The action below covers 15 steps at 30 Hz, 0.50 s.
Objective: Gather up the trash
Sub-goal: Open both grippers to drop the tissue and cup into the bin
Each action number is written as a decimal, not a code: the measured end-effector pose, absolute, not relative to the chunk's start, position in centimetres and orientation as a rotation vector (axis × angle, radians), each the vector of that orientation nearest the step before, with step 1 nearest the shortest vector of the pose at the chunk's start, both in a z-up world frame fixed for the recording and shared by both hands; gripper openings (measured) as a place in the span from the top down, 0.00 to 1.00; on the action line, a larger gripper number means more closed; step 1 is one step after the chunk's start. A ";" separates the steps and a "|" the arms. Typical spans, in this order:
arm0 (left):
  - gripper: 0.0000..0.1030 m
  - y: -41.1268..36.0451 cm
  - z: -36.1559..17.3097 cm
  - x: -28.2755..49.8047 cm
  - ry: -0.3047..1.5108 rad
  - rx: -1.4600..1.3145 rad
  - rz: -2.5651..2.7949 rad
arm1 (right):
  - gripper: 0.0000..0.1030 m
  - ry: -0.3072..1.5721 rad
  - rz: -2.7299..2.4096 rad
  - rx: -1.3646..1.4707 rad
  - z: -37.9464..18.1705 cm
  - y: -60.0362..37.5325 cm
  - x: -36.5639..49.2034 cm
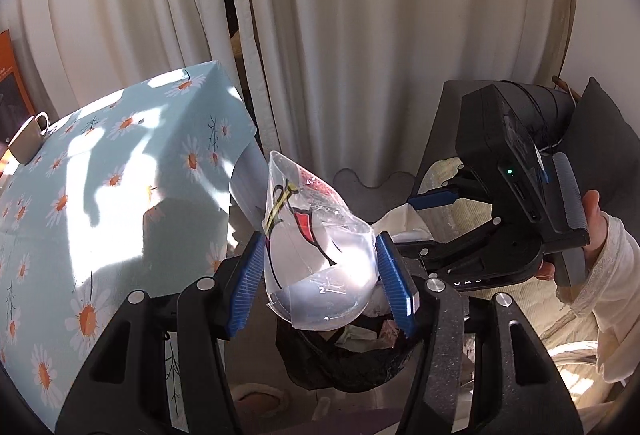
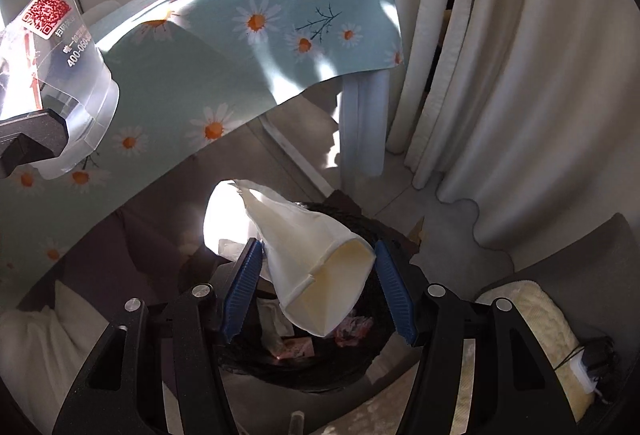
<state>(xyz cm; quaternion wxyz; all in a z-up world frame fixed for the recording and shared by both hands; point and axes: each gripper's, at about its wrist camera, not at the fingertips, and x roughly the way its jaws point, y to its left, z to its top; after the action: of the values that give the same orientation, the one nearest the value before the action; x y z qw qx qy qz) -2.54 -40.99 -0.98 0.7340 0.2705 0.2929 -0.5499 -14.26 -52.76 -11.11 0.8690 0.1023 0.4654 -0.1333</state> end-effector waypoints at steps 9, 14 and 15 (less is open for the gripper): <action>0.06 -42.4 -3.3 -3.4 0.656 0.658 -1.216 | 0.12 1.044 -0.423 0.251 -15.5 -55.1 -16.2; 0.06 -41.0 -1.4 -2.5 0.623 0.579 -1.204 | 0.12 1.039 -0.433 0.269 -15.6 -55.7 -16.4; 0.06 -40.6 -0.8 -2.3 0.607 0.568 -1.200 | 0.12 1.028 -0.438 0.258 -15.1 -55.6 -16.2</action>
<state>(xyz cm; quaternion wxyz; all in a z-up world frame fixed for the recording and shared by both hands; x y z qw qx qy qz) -2.30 -40.62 -0.81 0.7453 0.2596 0.2771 -0.5481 -16.22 -55.61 -15.10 0.8402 0.1219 0.4862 -0.2071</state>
